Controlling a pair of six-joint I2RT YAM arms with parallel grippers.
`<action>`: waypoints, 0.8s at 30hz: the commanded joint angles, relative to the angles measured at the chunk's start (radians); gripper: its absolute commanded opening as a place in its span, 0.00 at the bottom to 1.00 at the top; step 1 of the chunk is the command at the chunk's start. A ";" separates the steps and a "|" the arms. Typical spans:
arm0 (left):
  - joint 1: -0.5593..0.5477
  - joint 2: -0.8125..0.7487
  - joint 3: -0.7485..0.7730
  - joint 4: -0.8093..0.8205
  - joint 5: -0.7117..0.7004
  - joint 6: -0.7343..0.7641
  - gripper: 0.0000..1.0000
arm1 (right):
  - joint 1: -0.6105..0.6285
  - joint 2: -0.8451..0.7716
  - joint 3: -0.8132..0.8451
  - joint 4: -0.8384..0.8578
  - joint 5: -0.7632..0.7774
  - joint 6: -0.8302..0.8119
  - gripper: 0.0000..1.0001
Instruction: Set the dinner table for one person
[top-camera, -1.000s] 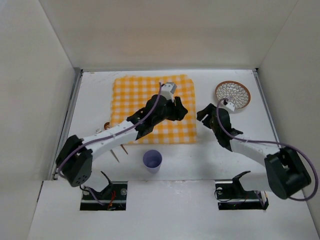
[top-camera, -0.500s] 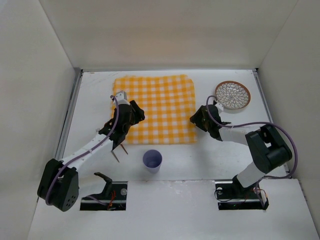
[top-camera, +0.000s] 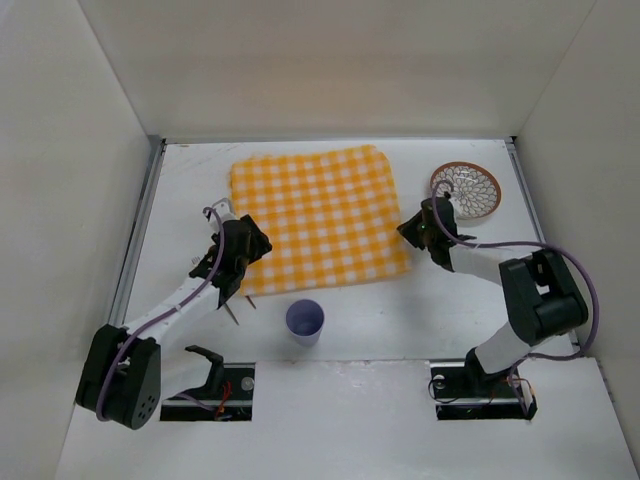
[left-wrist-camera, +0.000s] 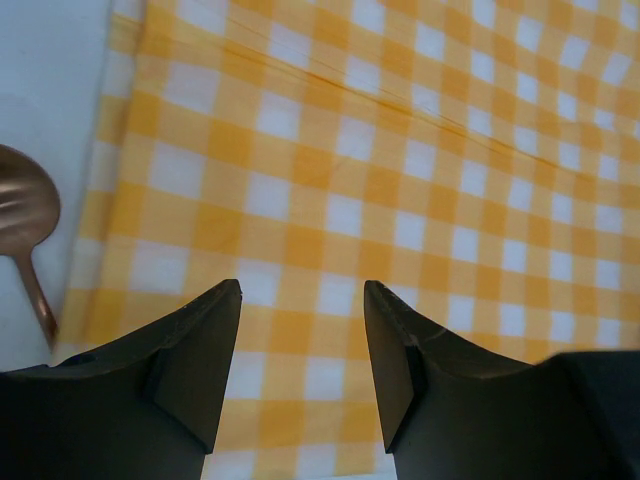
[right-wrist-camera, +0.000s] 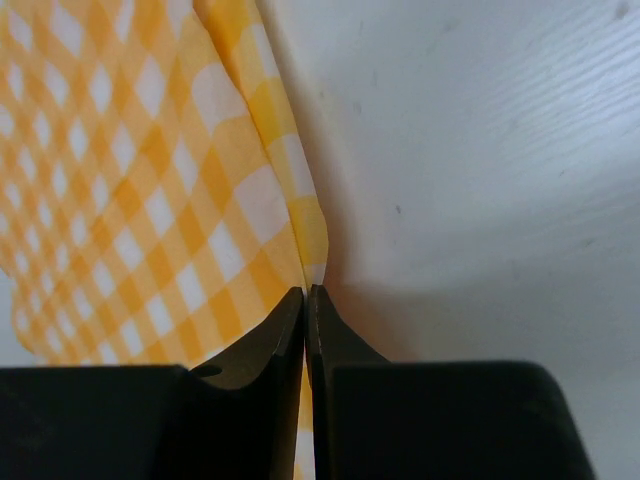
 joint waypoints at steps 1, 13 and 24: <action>0.031 -0.031 -0.031 0.030 -0.034 -0.017 0.49 | -0.062 -0.066 0.027 0.045 0.017 -0.009 0.12; 0.042 0.038 -0.006 -0.005 -0.091 -0.029 0.49 | -0.096 -0.089 -0.043 0.037 0.048 -0.012 0.12; 0.018 0.124 0.071 0.036 -0.224 -0.062 0.49 | -0.029 -0.022 0.007 -0.028 0.016 -0.081 0.62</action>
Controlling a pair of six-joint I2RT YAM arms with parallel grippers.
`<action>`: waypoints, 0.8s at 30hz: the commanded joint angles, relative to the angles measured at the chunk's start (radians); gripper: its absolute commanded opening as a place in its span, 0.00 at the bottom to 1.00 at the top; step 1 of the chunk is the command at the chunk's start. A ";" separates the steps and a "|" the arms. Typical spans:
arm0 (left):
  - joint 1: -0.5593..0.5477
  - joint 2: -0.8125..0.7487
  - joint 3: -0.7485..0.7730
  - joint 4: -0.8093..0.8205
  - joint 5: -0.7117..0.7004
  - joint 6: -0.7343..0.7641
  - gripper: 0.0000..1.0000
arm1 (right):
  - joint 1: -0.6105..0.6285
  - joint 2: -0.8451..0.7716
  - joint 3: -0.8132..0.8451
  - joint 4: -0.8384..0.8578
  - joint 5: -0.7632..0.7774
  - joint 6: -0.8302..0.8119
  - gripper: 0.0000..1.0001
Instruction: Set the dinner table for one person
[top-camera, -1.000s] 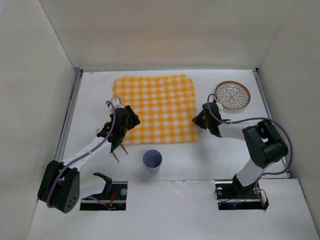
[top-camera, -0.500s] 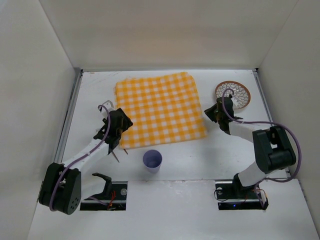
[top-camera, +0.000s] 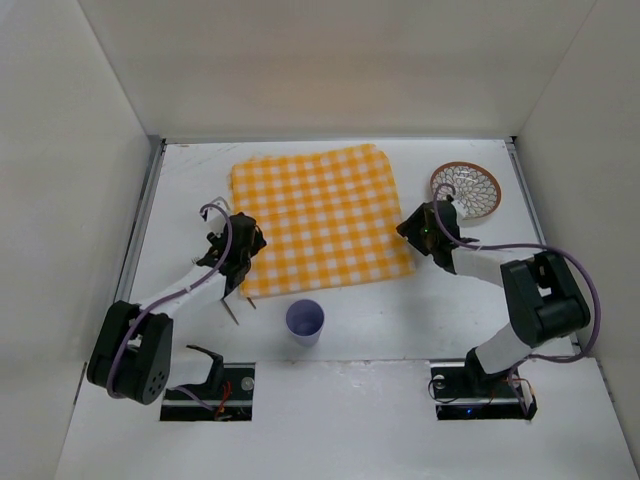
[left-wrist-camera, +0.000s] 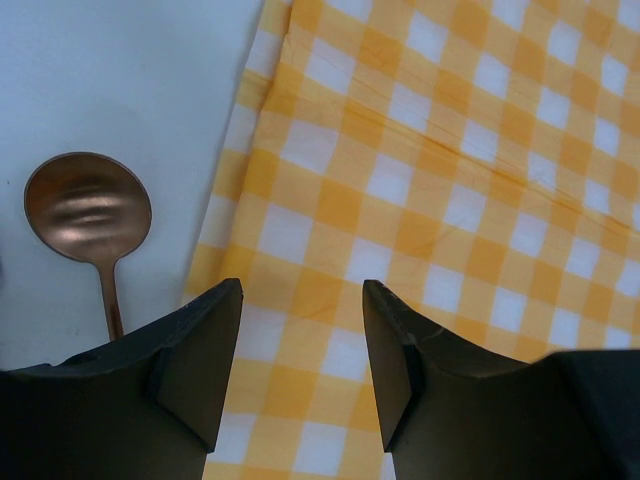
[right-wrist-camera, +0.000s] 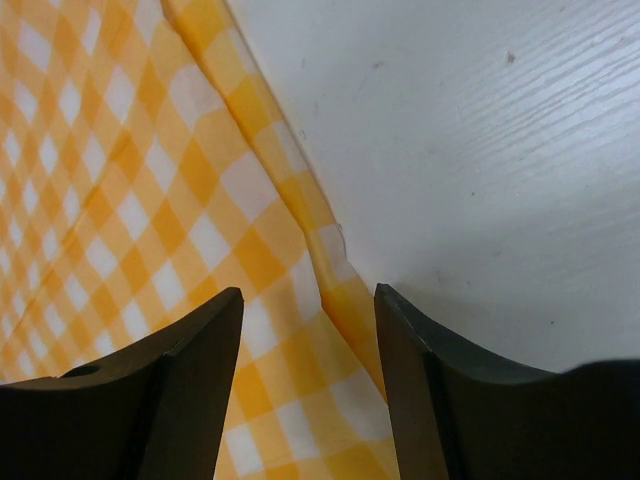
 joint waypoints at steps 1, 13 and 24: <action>-0.007 -0.003 0.043 0.043 -0.068 -0.019 0.49 | 0.022 0.038 0.054 -0.029 -0.020 -0.036 0.61; 0.008 0.058 0.052 0.067 -0.064 -0.038 0.50 | -0.002 0.020 0.037 0.009 -0.056 0.034 0.02; -0.030 0.128 0.061 0.089 -0.030 -0.021 0.50 | -0.030 -0.186 -0.150 0.001 0.050 0.027 0.01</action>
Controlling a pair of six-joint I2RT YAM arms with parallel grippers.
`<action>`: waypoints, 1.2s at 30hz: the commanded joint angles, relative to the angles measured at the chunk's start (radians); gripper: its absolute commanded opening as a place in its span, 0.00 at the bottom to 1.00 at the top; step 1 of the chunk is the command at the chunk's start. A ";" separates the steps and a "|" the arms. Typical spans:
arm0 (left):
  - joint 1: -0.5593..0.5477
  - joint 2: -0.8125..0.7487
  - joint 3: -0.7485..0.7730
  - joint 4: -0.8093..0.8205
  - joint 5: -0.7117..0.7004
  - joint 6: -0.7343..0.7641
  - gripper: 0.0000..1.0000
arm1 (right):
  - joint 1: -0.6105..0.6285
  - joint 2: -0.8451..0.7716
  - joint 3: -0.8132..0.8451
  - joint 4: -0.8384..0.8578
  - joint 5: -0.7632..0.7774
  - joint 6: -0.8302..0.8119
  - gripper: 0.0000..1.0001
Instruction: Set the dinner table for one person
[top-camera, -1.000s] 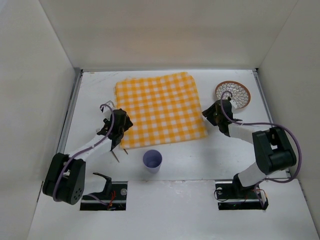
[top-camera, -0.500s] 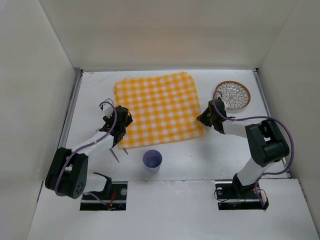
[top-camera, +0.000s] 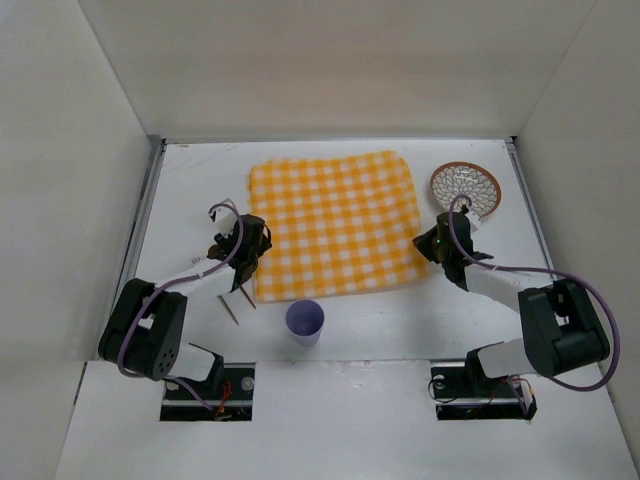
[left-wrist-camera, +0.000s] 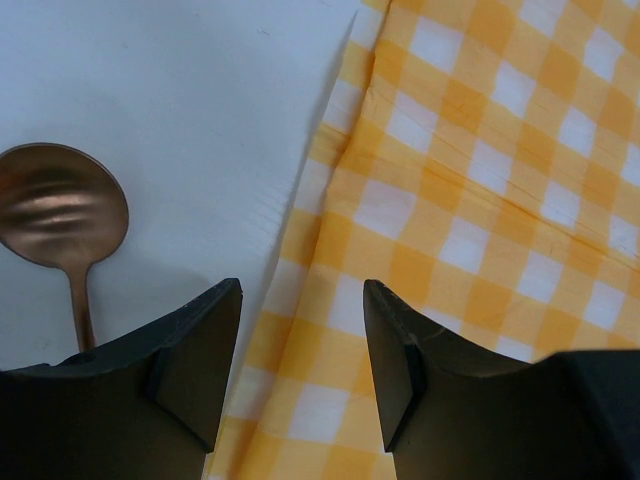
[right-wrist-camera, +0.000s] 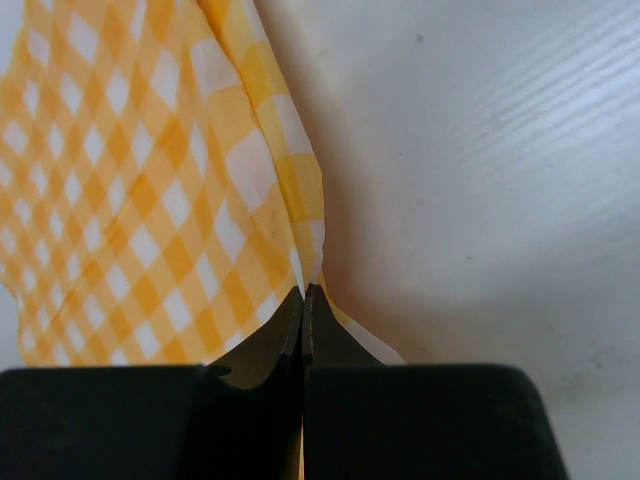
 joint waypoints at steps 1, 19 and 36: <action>-0.012 0.006 0.038 0.039 0.005 0.008 0.50 | -0.003 -0.023 -0.040 0.018 0.038 0.003 0.01; 0.005 0.189 0.106 0.081 0.054 -0.010 0.19 | 0.043 -0.103 -0.115 0.025 0.035 0.014 0.04; 0.003 0.161 0.071 0.092 0.054 -0.033 0.13 | 0.074 -0.127 -0.121 0.002 0.039 0.016 0.06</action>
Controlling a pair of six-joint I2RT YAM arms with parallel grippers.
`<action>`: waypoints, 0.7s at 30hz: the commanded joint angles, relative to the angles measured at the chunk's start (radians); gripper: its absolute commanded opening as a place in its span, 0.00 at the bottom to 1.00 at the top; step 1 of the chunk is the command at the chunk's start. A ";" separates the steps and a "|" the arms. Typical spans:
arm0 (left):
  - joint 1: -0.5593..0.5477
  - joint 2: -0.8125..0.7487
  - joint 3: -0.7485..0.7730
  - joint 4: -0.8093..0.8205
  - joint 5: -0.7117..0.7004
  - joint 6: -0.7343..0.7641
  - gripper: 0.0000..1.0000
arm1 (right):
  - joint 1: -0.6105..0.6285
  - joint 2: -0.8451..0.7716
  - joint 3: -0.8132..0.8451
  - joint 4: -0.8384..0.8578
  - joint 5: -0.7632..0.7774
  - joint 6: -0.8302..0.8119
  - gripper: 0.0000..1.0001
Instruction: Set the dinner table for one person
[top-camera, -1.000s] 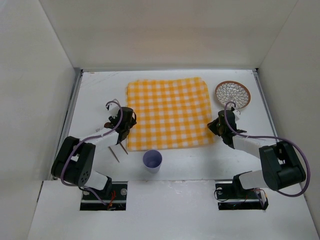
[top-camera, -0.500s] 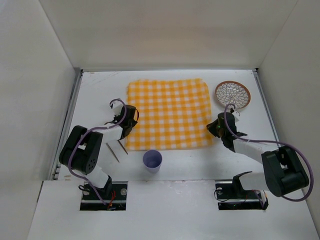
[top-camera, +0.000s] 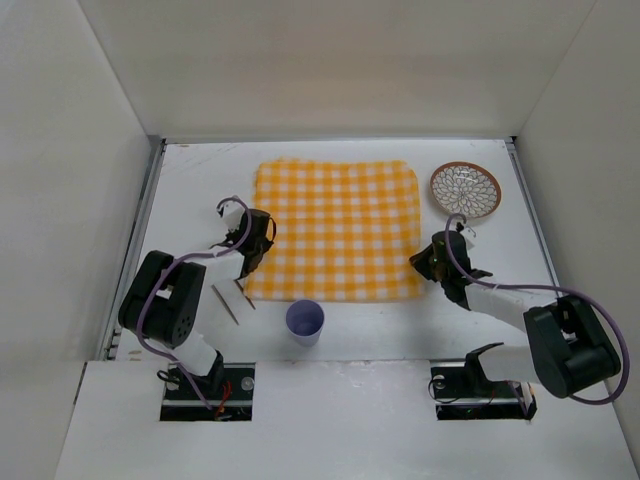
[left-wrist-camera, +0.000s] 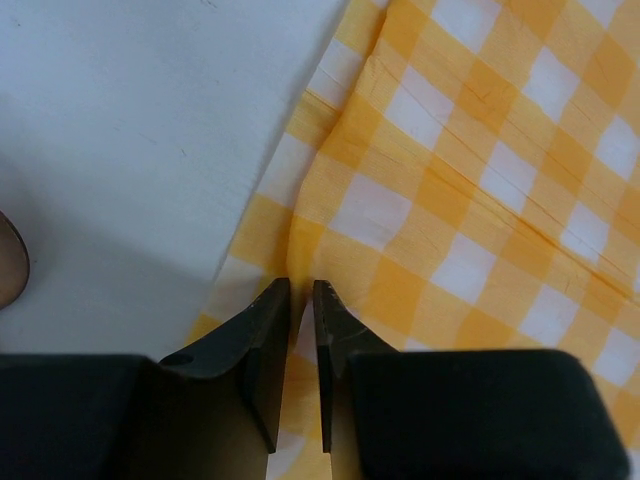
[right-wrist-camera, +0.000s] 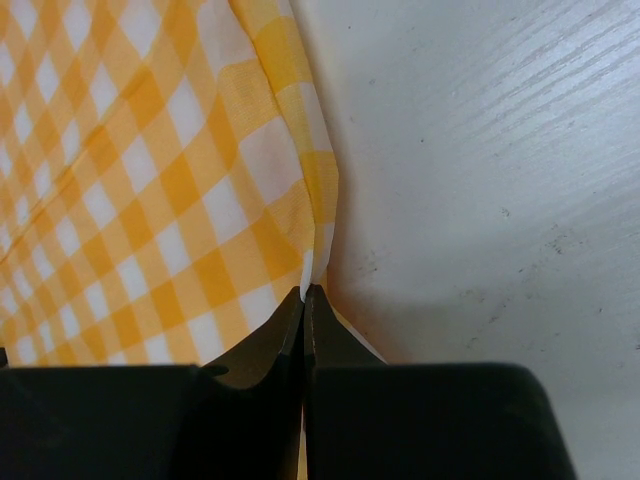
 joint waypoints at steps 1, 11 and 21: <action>-0.013 -0.048 -0.026 0.036 -0.013 -0.023 0.13 | -0.020 -0.021 0.038 0.007 0.015 -0.024 0.06; -0.010 -0.116 -0.098 0.022 -0.013 -0.031 0.13 | -0.083 -0.078 0.015 -0.019 0.006 -0.041 0.08; 0.001 -0.174 -0.095 0.014 -0.020 -0.017 0.15 | -0.054 -0.073 0.017 -0.059 0.005 -0.041 0.21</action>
